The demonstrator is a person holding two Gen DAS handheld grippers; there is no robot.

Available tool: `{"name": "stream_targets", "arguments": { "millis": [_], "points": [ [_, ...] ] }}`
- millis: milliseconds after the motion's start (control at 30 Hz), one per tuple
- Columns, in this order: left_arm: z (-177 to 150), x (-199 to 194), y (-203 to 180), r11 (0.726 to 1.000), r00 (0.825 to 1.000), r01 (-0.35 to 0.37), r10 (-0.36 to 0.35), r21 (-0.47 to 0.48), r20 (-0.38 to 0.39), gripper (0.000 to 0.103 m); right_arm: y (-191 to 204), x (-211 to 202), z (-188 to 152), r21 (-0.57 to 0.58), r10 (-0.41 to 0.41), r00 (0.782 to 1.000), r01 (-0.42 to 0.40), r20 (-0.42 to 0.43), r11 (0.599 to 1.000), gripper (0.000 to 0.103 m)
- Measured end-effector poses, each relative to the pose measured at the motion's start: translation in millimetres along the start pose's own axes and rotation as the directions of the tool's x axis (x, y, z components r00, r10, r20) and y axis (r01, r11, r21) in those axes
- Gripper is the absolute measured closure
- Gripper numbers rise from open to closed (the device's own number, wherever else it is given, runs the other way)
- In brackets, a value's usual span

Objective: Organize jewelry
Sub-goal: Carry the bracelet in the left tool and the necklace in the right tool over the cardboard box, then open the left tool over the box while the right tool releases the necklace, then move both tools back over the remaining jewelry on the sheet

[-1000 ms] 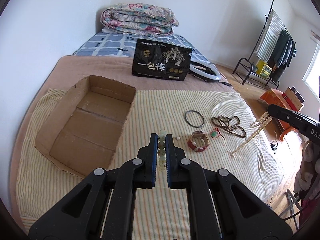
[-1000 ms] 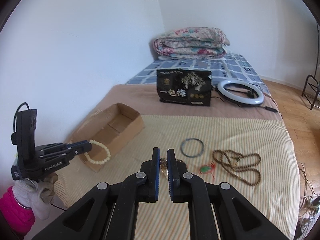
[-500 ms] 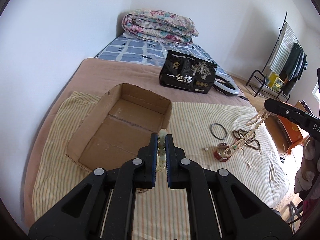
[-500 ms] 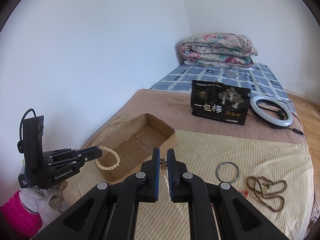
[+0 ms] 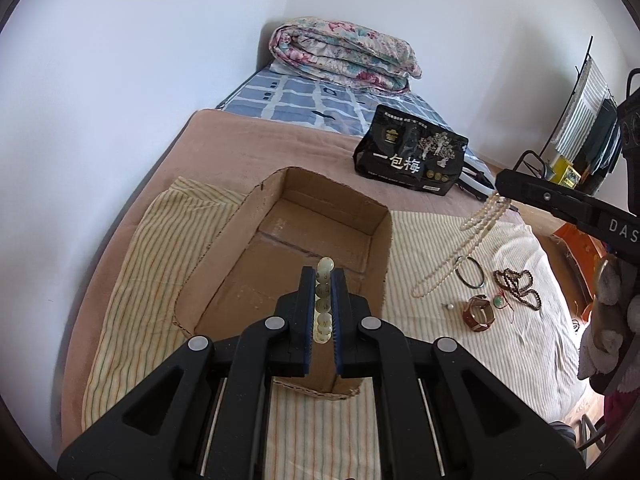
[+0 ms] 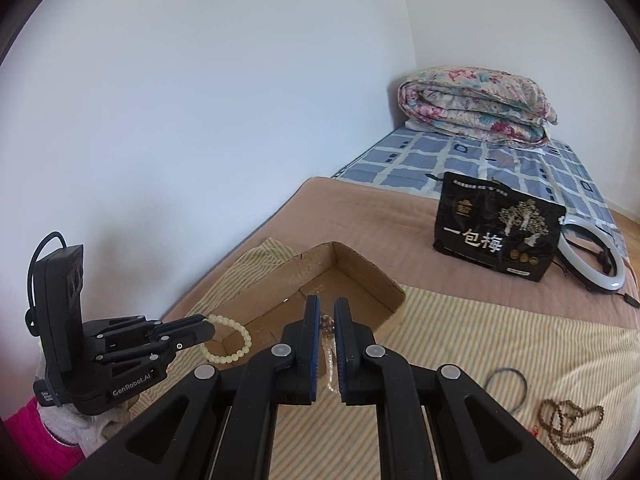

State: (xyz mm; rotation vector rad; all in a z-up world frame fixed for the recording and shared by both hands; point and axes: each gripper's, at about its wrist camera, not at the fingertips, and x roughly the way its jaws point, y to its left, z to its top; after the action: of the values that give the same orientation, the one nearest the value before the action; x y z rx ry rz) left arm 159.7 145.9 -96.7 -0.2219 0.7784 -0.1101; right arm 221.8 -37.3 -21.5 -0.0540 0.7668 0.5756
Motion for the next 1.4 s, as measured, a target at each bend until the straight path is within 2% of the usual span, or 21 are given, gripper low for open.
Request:
{"name": "stream_targets", "arguments": {
  "millis": [400, 933, 1000, 1033, 1067, 1100, 1133, 1200, 1267, 1400],
  "points": [
    [-7.5, 17.6, 30.7, 0.999, 1.000, -0.007, 0.006, -0.052, -0.030, 0.098, 20.1, 54.8, 7.1, -0.020, 0.021, 0.998, -0.022, -0.065, 1.000, 0.098],
    [-22.7, 36.6, 40.7, 0.997, 0.996, -0.018, 0.011, -0.077, -0.088, 0.098, 14.4, 98.9, -23.7, 0.003, 0.013, 0.984, -0.013, -0.180, 1.000, 0.097],
    [-22.6, 37.7, 40.9, 0.997, 0.996, -0.024, 0.017, -0.078, -0.093, 0.097, 13.1, 99.6, -25.5, 0.006, 0.009, 0.983, -0.008, -0.183, 1.000, 0.088],
    [-22.4, 38.3, 40.9, 0.996, 0.995, -0.029, 0.021, -0.081, -0.098, 0.095, 12.3, 99.5, -25.5, 0.008, 0.008, 0.983, -0.007, -0.182, 1.000, 0.073],
    [-22.2, 37.9, 41.0, 0.996, 0.995, -0.033, 0.025, -0.083, -0.097, 0.082, 11.7, 98.6, -25.6, 0.009, 0.008, 0.984, -0.006, -0.178, 1.000, 0.064],
    [-22.0, 37.1, 40.9, 0.996, 0.995, -0.037, 0.030, -0.085, -0.091, 0.071, 11.5, 96.9, -25.9, 0.008, 0.006, 0.985, -0.005, -0.172, 1.000, 0.064],
    [-21.9, 36.3, 40.5, 0.995, 0.996, -0.042, 0.035, -0.086, -0.087, 0.069, 11.5, 95.5, -26.0, 0.005, 0.004, 0.985, -0.003, -0.171, 1.000, 0.064],
    [-21.8, 35.3, 40.5, 0.995, 0.996, -0.044, 0.036, -0.088, -0.085, 0.069, 11.3, 93.8, -26.1, 0.004, -0.001, 0.985, 0.002, -0.172, 1.000, 0.055],
    [-21.7, 34.8, 40.2, 0.995, 0.996, -0.048, 0.041, -0.089, -0.084, 0.069, 11.1, 90.1, -26.7, -0.003, -0.017, 0.987, 0.017, -0.163, 1.000, 0.042],
    [-21.6, 35.0, 40.3, 0.995, 0.996, -0.045, 0.037, -0.090, -0.086, 0.069, 9.1, 82.6, -27.3, -0.001, -0.036, 0.989, 0.036, -0.147, 0.999, 0.032]
  ]
}}
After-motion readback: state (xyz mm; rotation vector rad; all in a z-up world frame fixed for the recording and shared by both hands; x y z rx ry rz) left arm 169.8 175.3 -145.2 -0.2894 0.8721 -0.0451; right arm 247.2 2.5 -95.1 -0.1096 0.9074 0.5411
